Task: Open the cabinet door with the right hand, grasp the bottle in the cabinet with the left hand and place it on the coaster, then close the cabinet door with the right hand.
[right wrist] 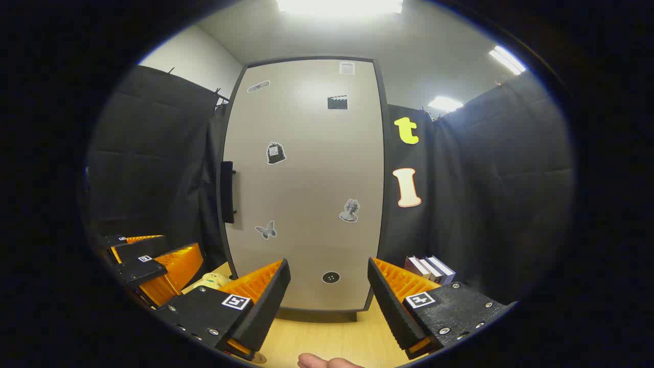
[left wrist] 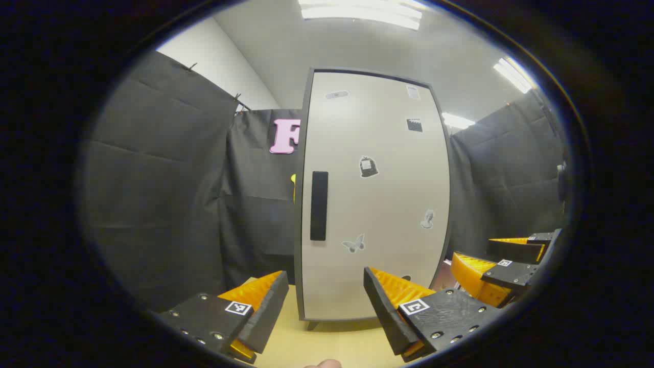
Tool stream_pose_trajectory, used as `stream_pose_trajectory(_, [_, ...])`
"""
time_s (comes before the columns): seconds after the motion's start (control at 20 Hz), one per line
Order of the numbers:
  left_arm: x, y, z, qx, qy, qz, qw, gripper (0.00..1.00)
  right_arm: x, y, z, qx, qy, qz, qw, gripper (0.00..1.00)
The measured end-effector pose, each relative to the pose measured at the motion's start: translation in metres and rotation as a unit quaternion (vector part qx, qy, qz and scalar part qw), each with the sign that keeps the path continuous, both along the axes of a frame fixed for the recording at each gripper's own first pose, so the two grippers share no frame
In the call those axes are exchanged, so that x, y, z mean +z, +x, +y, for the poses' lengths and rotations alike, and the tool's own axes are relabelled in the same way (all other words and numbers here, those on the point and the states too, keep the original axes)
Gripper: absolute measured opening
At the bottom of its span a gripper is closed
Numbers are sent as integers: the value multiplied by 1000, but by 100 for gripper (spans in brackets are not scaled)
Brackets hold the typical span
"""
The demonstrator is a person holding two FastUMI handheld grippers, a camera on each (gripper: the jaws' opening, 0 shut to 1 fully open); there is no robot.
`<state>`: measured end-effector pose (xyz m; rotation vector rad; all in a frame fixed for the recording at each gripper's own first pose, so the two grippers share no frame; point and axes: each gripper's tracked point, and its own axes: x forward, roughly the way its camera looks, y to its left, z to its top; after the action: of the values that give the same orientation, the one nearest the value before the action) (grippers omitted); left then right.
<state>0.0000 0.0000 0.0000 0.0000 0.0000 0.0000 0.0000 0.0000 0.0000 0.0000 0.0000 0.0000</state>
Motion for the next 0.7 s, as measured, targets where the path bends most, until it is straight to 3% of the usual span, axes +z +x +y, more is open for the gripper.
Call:
stream_pose_trajectory(0.15, [4, 3, 1, 11, 13, -10, 1000, 89, 1, 4, 2, 5, -5, -1, 1000, 94])
stream_pose_trajectory(0.7, [4, 14, -7, -12, 6, -7, 1000, 89, -3, 13, -6, -4, 6, 9, 1000, 94])
